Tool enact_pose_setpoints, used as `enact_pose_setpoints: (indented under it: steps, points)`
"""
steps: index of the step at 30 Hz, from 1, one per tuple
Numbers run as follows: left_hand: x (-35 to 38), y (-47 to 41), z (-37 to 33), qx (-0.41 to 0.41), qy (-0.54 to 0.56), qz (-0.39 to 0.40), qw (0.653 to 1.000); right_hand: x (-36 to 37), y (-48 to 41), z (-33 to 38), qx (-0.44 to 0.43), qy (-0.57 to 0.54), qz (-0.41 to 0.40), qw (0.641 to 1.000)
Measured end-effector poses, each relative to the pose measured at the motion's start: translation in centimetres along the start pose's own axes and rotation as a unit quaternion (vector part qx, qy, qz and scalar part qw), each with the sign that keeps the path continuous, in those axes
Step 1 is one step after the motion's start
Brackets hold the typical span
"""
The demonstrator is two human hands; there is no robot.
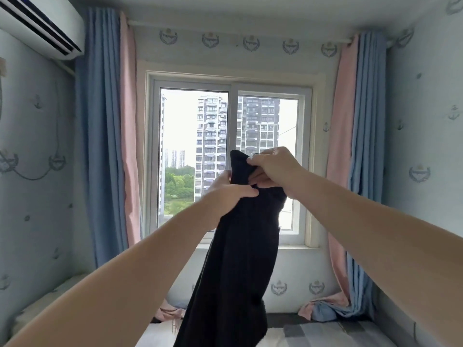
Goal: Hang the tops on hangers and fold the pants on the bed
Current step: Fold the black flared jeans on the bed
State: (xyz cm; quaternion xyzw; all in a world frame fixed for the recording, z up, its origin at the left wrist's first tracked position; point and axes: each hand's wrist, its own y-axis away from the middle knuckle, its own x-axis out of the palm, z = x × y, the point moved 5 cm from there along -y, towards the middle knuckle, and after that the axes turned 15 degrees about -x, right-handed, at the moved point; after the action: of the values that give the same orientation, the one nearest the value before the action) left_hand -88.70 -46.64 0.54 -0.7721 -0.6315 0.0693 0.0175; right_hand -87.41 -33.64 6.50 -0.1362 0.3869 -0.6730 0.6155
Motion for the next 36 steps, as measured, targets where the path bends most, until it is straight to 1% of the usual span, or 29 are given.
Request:
enact_pose_setpoints:
  steps: [1,3,4,5,6,7,8,9,10,11,12,13,14,15,17,19,22,26,29,32,36]
  points:
    - [-0.2,0.0,0.1,0.019,-0.019,-0.033,0.999,0.3,0.3,0.1,-0.016,0.009,0.018,1.000]
    - [-0.8,0.0,0.4,0.040,-0.008,-0.080,0.996,0.5,1.3,-0.4,-0.052,0.023,0.052,0.997]
    - [-1.2,-0.1,0.5,0.040,0.005,-0.091,0.995,0.1,1.8,-0.8,-0.082,0.041,0.040,0.995]
    - [-1.7,0.0,0.6,0.036,0.020,-0.092,0.995,-0.8,2.2,-1.4,-0.114,0.074,0.002,0.991]
    - [-2.1,0.1,0.7,0.033,0.038,-0.084,0.995,-2.1,2.7,-2.3,-0.130,0.113,-0.054,0.984]
    - [-2.5,0.3,0.7,0.031,0.056,-0.071,0.995,-3.5,3.4,-3.2,-0.121,0.144,-0.110,0.976]
    - [-2.7,0.6,0.5,0.030,0.074,-0.056,0.995,-4.8,4.2,-4.5,-0.080,0.149,-0.147,0.975]
    - [-2.8,1.1,0.3,0.029,0.091,-0.040,0.995,-5.6,5.1,-5.9,-0.011,0.116,-0.147,0.982]
    - [-2.8,1.6,0.0,0.027,0.106,-0.025,0.994,-5.6,5.9,-7.4,0.063,0.045,-0.112,0.991]
    - [-2.6,2.2,-0.3,0.022,0.119,-0.010,0.993,-5.2,6.7,-8.5,0.130,-0.046,-0.054,0.989]
    - [-2.4,2.9,-0.6,0.017,0.129,0.003,0.992,-4.6,7.6,-9.2,0.179,-0.128,0.009,0.975]
    - [-2.3,3.6,-0.8,0.013,0.134,0.014,0.991,-4.2,8.3,-9.2,0.201,-0.184,0.054,0.961]
    - [-2.2,4.3,-1.0,0.011,0.137,0.021,0.990,-4.1,8.7,-8.7,0.202,-0.222,0.075,0.951]
    - [-2.2,5.1,-1.2,0.011,0.137,0.022,0.990,-4.4,9.0,-8.0,0.196,-0.245,0.076,0.946]
    - [-2.6,6.7,-1.6,0.017,0.132,0.010,0.991,-5.3,9.7,-6.3,0.184,-0.250,0.051,0.949]
    - [-3.2,8.4,-2.0,0.032,0.112,-0.025,0.993,-6.3,10.2,-4.2,0.163,-0.231,0.025,0.959]
    - [-3.6,11.4,-2.6,0.062,0.064,-0.095,0.992,-7.8,10.8,-0.6,0.099,-0.187,-0.012,0.977]
    - [-3.3,16.3,-3.7,0.128,-0.017,-0.192,0.973,-9.3,13.4,4.7,0.015,-0.126,-0.003,0.992]
    - [-3.0,20.3,-4.1,0.156,-0.060,-0.246,0.955,-10.1,16.1,7.6,-0.025,-0.096,-0.028,0.995]
    - [-2.8,23.9,-3.3,0.154,-0.053,-0.256,0.953,-10.4,19.1,9.4,-0.044,-0.086,-0.055,0.994]
    - [-2.2,28.6,-1.7,0.116,-0.051,-0.224,0.966,-10.6,23.4,11.3,-0.044,-0.079,-0.052,0.995]
